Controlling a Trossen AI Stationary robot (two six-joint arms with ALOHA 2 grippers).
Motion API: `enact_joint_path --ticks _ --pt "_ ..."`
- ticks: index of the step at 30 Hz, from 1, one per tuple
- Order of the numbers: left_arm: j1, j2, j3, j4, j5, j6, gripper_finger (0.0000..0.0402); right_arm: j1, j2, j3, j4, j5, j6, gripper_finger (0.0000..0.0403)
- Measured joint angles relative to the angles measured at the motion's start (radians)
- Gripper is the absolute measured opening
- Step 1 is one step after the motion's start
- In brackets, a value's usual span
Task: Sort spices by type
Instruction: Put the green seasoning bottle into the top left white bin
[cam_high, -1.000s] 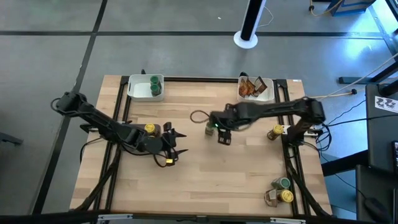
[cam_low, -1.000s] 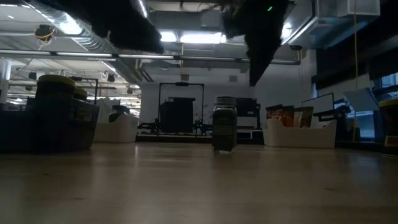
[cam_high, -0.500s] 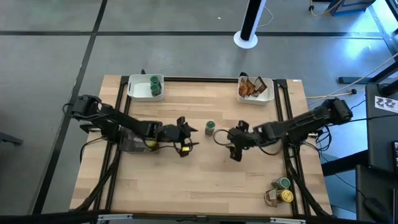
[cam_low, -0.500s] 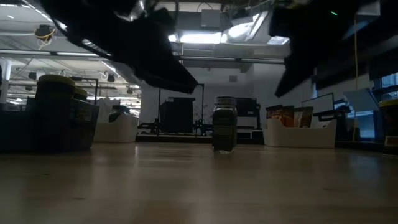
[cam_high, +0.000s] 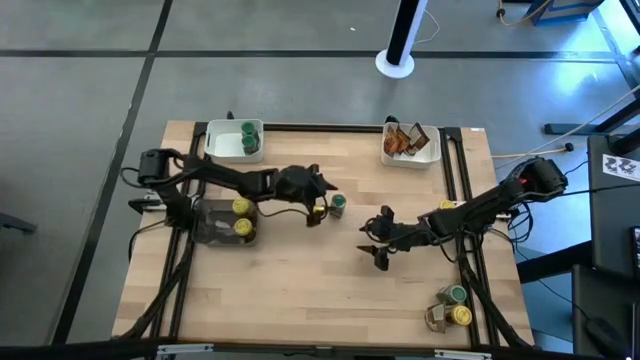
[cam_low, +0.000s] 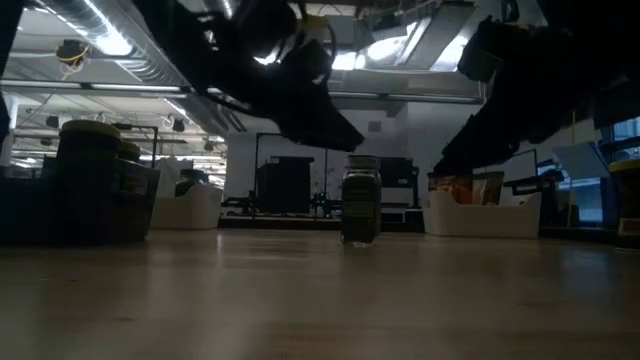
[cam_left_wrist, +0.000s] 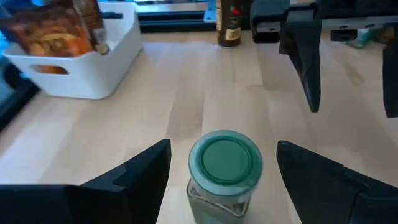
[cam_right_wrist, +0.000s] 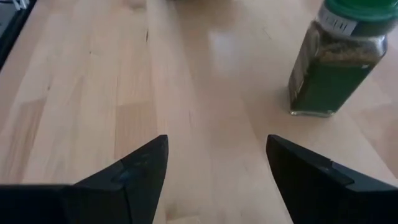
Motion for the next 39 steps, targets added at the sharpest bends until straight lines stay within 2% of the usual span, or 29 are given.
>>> enact_joint_path --ticks 3,10,16,24,30,34,39 --pt "0.024 0.053 0.022 0.056 0.084 -0.018 0.0276 0.0 0.0 0.0 0.006 0.017 -0.002 0.0271" --pt "0.033 0.15 0.029 0.091 0.123 -0.024 0.0276 0.0 0.0 0.0 0.012 0.023 -0.003 0.0271" --pt "0.029 0.174 0.029 0.102 0.167 0.006 0.0273 0.0 0.0 0.0 0.013 0.048 -0.005 0.0271" --pt "0.029 0.169 0.029 0.145 0.168 0.017 0.019 0.0 0.0 0.0 0.009 0.057 -0.005 0.0271" --pt "0.03 0.162 0.029 0.135 0.167 -0.006 0.0188 0.0 0.0 0.0 0.007 0.059 -0.005 0.0271" --pt "0.028 0.115 0.028 0.107 0.141 -0.029 0.0188 0.0 0.0 0.0 0.003 0.06 -0.006 0.0271" --pt "0.023 0.001 0.028 -0.015 0.044 -0.025 0.0188 0.0 0.0 0.001 -0.001 0.085 -0.006 0.0271"
